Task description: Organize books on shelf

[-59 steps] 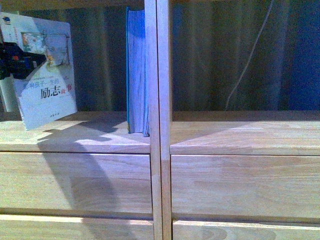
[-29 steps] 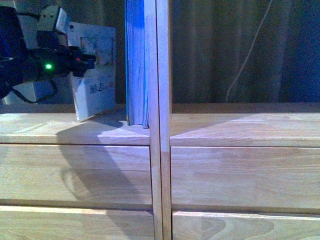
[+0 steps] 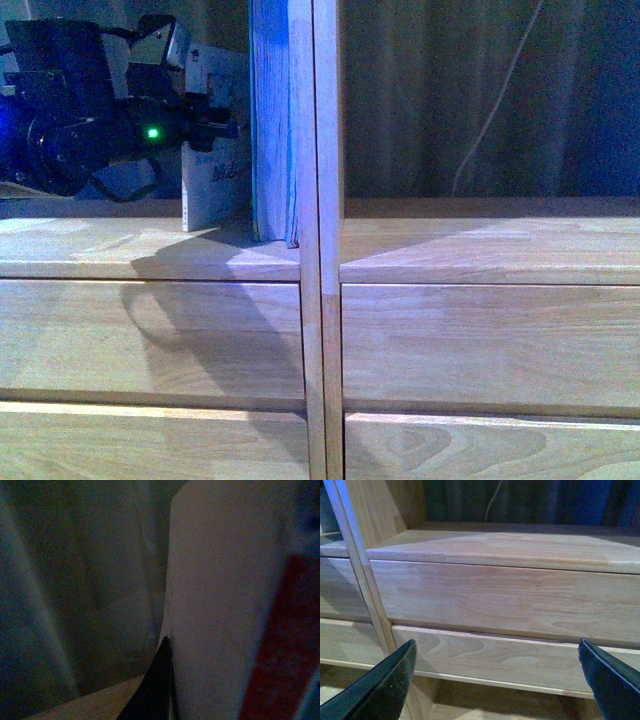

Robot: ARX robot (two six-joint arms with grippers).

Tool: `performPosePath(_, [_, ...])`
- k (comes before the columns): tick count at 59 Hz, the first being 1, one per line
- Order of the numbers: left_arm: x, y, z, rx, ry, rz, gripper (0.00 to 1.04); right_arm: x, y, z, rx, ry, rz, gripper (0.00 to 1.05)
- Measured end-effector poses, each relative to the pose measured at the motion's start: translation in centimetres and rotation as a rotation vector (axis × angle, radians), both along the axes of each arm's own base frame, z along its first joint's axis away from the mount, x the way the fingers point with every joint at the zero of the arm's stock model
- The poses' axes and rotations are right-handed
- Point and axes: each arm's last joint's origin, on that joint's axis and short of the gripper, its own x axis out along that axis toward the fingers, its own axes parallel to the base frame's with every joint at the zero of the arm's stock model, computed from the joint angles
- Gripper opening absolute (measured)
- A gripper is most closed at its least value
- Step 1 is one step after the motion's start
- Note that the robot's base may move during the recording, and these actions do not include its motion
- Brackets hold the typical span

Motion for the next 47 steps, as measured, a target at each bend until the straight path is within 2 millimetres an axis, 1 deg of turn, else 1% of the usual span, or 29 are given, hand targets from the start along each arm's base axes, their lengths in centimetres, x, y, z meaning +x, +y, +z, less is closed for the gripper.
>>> performPosePath(11, [0.2, -1.5, -0.2, -0.014, -0.006, 0.036, 0.07, 0.0, 0.0, 0.0, 0.000, 0.000, 0.000, 0.98])
performPosePath(15, [0.3, -2.4, -0.3, -0.026, -0.006, 0.069, 0.07, 0.0, 0.0, 0.0, 0.000, 0.000, 0.000, 0.98])
performPosePath(18, [0.2, -2.9, -0.4, -0.039, -0.001, 0.079, 0.16, 0.0, 0.0, 0.0, 0.000, 0.000, 0.000, 0.98])
performPosePath(24, [0.1, -3.9, -0.7, -0.069, 0.022, 0.079, 0.32, 0.0, 0.0, 0.0, 0.000, 0.000, 0.000, 0.98])
performPosePath(26, [0.1, -4.0, -0.8, -0.074, 0.024, 0.088, 0.35, 0.0, 0.0, 0.0, 0.000, 0.000, 0.000, 0.98])
performPosePath(27, [0.1, -4.1, -0.8, -0.077, 0.026, 0.094, 0.39, 0.0, 0.0, 0.0, 0.000, 0.000, 0.000, 0.98])
performPosePath(34, [0.0, -3.9, -1.4, -0.081, 0.046, 0.112, 0.56, 0.0, 0.0, 0.0, 0.000, 0.000, 0.000, 0.98])
performPosePath(42, [-0.5, -3.3, -2.6, -0.077, 0.083, 0.143, 0.78, 0.0, 0.0, 0.0, 0.000, 0.000, 0.000, 0.98])
performPosePath(47, [-1.1, -3.1, -2.7, -0.079, 0.096, 0.139, 0.90, 0.0, 0.0, 0.0, 0.000, 0.000, 0.000, 0.98])
